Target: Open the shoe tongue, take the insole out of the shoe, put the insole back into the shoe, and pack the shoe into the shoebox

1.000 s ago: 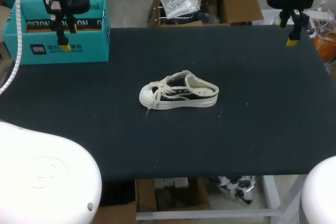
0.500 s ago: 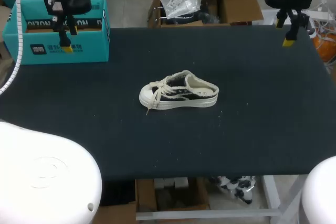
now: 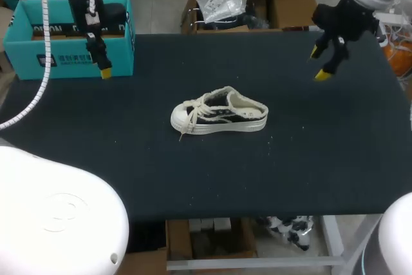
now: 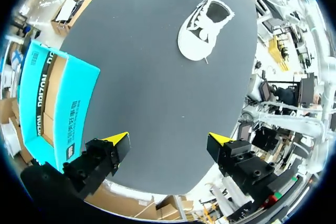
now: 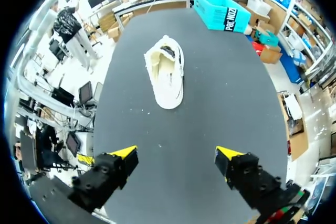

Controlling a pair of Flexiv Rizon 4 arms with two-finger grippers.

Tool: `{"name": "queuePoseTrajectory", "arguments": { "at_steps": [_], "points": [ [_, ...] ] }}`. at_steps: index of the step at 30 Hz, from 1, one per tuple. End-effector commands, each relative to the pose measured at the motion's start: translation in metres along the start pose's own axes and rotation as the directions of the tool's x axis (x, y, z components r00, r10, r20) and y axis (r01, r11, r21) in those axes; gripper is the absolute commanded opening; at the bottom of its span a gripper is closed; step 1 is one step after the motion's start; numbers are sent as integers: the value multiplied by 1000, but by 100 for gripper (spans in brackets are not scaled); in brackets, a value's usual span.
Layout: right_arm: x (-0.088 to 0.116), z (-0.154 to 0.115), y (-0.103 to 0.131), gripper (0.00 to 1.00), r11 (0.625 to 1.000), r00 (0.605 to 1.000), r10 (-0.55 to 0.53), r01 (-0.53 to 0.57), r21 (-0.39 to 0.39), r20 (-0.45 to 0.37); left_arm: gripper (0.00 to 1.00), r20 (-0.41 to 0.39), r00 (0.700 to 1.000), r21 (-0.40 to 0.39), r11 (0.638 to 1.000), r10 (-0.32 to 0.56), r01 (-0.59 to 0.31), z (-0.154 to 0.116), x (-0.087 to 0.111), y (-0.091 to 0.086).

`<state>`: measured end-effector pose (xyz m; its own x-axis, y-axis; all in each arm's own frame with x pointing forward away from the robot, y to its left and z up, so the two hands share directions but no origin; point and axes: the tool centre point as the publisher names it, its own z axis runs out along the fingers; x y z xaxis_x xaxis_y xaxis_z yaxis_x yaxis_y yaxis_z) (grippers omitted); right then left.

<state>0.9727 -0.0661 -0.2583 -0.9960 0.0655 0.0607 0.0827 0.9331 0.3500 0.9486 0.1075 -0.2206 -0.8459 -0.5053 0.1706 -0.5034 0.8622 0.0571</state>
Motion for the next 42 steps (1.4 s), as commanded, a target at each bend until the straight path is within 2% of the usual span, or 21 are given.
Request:
{"name": "queuePoseTrajectory", "arguments": {
  "at_steps": [1, 4, 6, 22, 25, 28, 30, 31, 34, 36, 37, 39, 40, 41, 42],
  "points": [
    [11, 32, 7, 100, 998, 999, 21, -18, -56, 50, 100, -133, 948, 59, 952, -290, 300, 7, 2, 1],
    [14, 50, 19, 100, 994, 998, 51, -49, -98, 23, 100, -128, 922, 55, 926, -365, 374, 15, 8, -4],
    [16, 58, 26, 100, 989, 998, 68, -65, -130, 17, 100, -49, 927, 8, 928, -372, 373, 16, 13, -9],
    [16, 58, 26, 100, 989, 998, 68, -65, -130, 17, 100, -49, 927, 8, 928, -372, 373, 16, 13, -9],
    [16, 58, 26, 100, 989, 998, 68, -65, -130, 17, 100, -77, 898, 40, 898, -434, 437, 15, 31, -19],
    [18, 75, 33, 100, 983, 998, 58, -52, -175, 30, 100, -46, 836, 26, 836, -546, 548, 24, 49, -31],
    [21, 85, 37, 100, 979, 997, 56, -45, -201, 46, 100, -73, 766, 4, 768, -638, 640, 27, 57, -40],
    [23, 89, 39, 100, 976, 997, 43, -30, -217, 58, 100, -70, 718, 11, 719, -692, 694, 30, 60, -45],
    [26, 103, 44, 100, 966, 997, 36, -18, -257, 67, 100, -94, 599, 8, 601, -795, 799, 35, 71, -54],
    [27, 111, 47, 100, 963, 997, 38, -18, -269, 69, 100, -107, 560, 6, 563, -821, 826, 37, 79, -58],
    [27, 115, 49, 100, 960, 997, 32, -11, -280, 70, 100, -114, 524, 18, 525, -844, 851, 37, 81, -60],
    [29, 123, 52, 100, 956, 997, 38, -16, -292, 73, 100, -133, 498, 13, 501, -857, 865, 37, 86, -64],
    [30, 127, 54, 100, 950, 996, 39, -13, -311, 75, 100, -141, 476, 16, 479, -868, 878, 37, 87, -66],
    [30, 130, 54, 100, 949, 996, 38, -13, -315, 75, 100, -141, 469, 22, 471, -872, 882, 37, 89, -68],
    [30, 134, 55, 100, 948, 996, 50, -23, -317, 75, 100, -157, 482, -2, 488, -862, 873, 38, 92, -69]
  ]
}}
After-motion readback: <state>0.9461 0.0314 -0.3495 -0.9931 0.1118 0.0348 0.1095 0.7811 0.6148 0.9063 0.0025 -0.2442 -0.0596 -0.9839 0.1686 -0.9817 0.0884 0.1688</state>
